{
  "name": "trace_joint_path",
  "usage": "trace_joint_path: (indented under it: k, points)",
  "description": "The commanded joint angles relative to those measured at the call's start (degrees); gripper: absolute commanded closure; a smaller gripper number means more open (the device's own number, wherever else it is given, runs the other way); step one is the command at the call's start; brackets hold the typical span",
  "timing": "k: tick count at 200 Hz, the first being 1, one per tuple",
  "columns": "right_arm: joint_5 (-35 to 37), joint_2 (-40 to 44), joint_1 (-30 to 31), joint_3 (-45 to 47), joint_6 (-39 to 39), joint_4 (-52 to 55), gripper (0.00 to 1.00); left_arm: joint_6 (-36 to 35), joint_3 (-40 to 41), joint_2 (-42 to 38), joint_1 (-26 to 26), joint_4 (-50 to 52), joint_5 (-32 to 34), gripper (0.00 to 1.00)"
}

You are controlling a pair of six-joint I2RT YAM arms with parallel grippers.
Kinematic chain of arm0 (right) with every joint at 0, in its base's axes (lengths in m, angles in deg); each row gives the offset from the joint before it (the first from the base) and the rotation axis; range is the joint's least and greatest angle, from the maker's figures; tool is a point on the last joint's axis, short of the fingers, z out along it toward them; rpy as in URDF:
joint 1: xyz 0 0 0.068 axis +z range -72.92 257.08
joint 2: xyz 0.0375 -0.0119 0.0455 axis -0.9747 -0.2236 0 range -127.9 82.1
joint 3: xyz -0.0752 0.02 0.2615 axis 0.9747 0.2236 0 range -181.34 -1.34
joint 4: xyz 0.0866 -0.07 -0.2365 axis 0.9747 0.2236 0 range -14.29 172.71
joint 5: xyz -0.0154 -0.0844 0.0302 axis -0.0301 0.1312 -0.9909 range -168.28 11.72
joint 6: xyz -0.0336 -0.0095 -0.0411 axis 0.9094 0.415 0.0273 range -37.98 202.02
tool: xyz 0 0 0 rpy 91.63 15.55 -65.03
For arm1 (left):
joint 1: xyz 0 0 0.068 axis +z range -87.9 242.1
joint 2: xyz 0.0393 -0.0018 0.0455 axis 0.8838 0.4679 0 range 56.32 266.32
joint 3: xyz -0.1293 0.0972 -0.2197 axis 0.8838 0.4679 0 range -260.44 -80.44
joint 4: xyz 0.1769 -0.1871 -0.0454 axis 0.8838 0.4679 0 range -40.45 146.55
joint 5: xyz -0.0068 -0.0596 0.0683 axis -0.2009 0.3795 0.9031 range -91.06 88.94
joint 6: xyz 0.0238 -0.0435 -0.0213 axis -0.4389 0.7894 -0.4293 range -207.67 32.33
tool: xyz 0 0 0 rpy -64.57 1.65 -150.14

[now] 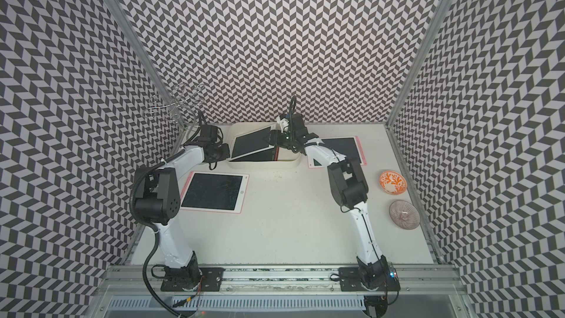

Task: Take out the writing tablet from the storage box
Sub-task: Pick up the writing tablet from the storage box.

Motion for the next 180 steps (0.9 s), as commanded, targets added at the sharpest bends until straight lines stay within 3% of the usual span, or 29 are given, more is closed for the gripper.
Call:
trace_joint_path:
  k: [1, 71, 180]
  points:
    - [-0.5, 1.3, -0.3, 1.1, -1.9, -3.0, 0.54, -0.5, -1.7, 0.7, -0.3, 0.6, -2.1, 1.0]
    - [-2.7, 3.5, -1.2, 5.6, -7.3, -8.3, 1.0, -0.4, -1.8, 0.5, -0.3, 0.7, -2.1, 1.0]
    - [-9.0, 10.2, -4.9, 12.9, -16.0, -15.4, 1.0, 0.5, -1.4, -0.3, -0.1, 0.1, -3.0, 1.0]
